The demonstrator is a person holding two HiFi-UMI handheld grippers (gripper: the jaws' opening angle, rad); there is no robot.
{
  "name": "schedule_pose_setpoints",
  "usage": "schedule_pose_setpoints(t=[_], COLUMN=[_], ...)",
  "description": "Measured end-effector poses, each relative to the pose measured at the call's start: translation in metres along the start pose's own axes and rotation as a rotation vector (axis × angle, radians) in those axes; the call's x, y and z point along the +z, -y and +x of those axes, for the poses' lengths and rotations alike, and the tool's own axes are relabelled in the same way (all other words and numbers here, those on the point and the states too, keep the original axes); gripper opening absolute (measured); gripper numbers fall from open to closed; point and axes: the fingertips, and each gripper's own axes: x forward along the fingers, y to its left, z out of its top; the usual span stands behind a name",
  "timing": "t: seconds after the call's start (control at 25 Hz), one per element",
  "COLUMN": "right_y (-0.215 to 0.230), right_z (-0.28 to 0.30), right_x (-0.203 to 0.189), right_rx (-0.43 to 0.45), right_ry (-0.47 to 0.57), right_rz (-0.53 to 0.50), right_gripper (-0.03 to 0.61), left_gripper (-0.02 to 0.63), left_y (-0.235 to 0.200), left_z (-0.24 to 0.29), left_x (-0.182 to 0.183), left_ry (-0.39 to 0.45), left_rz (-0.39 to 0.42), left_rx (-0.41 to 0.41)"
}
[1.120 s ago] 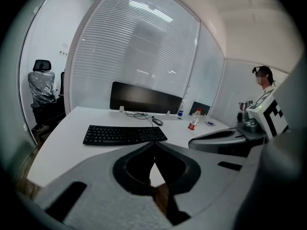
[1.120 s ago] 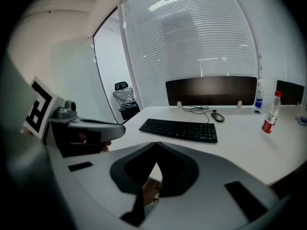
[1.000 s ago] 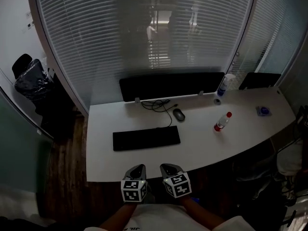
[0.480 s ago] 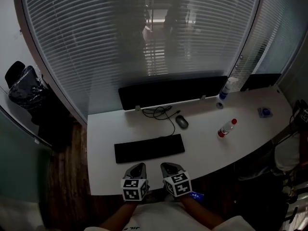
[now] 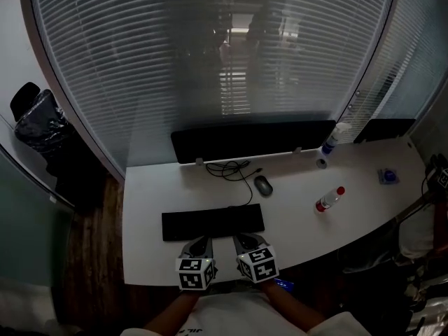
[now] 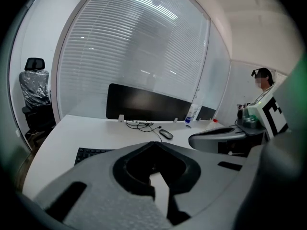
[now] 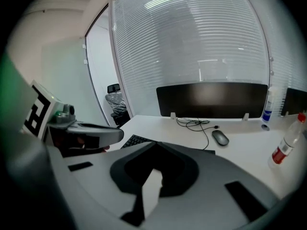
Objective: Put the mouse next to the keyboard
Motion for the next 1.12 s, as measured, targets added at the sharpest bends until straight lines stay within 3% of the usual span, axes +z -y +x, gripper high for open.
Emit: schedule_pose_setpoints(t=[0.56,1.12], right_y=[0.039,0.148], right_z=[0.008,0.025], right_x=[0.006,0.02], right_rx=[-0.012,-0.143], right_ry=[-0.008,-0.004], right_rz=[-0.012,-0.008], right_gripper=[0.003,0.003], left_gripper=[0.005,0.006], left_y=[0.004,0.009], left_z=[0.033,0.111], left_x=[0.011,0.026], left_ry=[-0.014,-0.041], left_rz=[0.005,0.026], left_rx=[0.01,-0.008])
